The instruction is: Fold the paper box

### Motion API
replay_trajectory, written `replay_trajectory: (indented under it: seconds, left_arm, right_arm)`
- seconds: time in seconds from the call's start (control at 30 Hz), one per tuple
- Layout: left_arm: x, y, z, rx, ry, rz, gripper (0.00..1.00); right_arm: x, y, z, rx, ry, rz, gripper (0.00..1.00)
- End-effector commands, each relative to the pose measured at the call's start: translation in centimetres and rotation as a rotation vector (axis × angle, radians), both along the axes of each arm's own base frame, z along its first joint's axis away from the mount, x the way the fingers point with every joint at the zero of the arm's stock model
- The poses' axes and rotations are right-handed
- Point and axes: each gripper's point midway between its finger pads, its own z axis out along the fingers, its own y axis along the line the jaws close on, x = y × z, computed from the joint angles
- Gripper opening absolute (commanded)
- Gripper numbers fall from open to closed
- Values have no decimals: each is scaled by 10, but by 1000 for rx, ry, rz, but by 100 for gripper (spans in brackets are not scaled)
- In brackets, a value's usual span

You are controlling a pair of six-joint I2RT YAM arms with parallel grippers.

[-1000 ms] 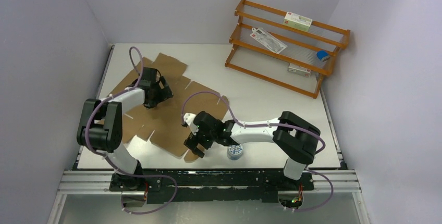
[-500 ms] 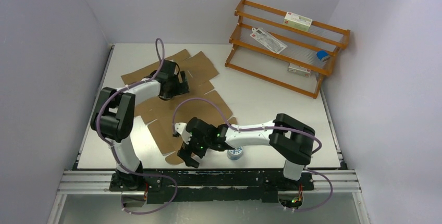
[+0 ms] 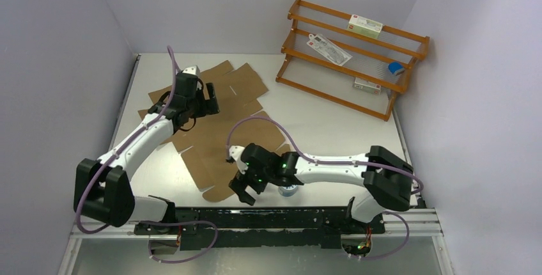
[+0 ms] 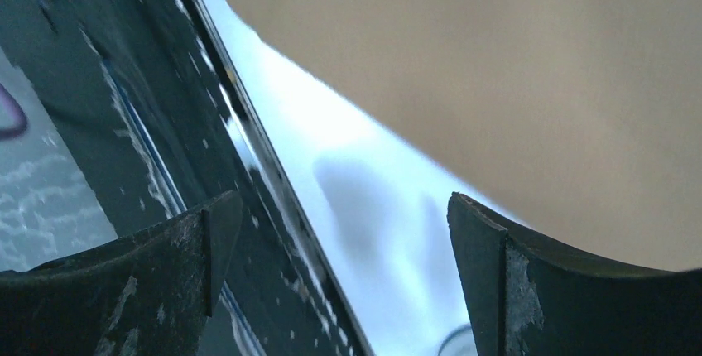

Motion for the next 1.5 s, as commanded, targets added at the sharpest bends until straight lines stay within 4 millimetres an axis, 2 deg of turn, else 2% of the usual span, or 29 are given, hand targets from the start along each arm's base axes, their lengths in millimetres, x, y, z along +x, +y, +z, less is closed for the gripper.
replay_trajectory:
  seconds: [0.0,0.13,0.33,0.47,0.53,0.57,0.7,0.8,0.87,0.97,1.1,1.17,1.3,1.47]
  left_arm:
    - [-22,18,2,97,5,-13,93]
    - [-23,19,12,102,-35,-31,94]
    - [-26,16,15,93,-37,-57,94]
    - [-31,17,12,98,-25,-62,95]
    - [-35,19,11,103,-19,-62,95]
    - [-36,20,10,106,-17,-63,95]
    - [-42,23,12,112,-29,-62,95]
    - [-43,24,14,110,-41,-61,95]
    - [-43,22,16,100,-51,-69,95]
    - [-44,21,20,97,-64,-79,95]
    - [-46,23,23,102,-77,-81,95]
    - [-46,22,25,95,-85,-86,95]
    - [-46,19,27,86,-88,-99,95]
    - [-48,19,30,78,-102,-100,95]
  right_arm:
    - [-16,-46,-18,-107,90,-136,100]
    - [-19,-69,-24,-140,127,-274,100]
    - [22,-116,-35,-264,-24,-569,100]
    - [45,-152,-41,-314,-48,-739,100]
    - [54,-160,-35,-298,-48,-789,100]
    - [57,-157,-28,-273,-58,-784,100]
    - [45,-116,10,-110,-22,-602,100]
    - [24,-99,23,-80,-3,-499,100]
    - [5,-92,20,-85,66,-420,100]
    - [-29,-90,3,-152,172,-354,100]
    - [-64,-98,-11,-227,227,-329,100]
    - [-73,-104,-14,-263,242,-337,100]
    - [-63,-132,-23,-374,191,-468,100]
    - [-13,-178,-19,-505,15,-724,100]
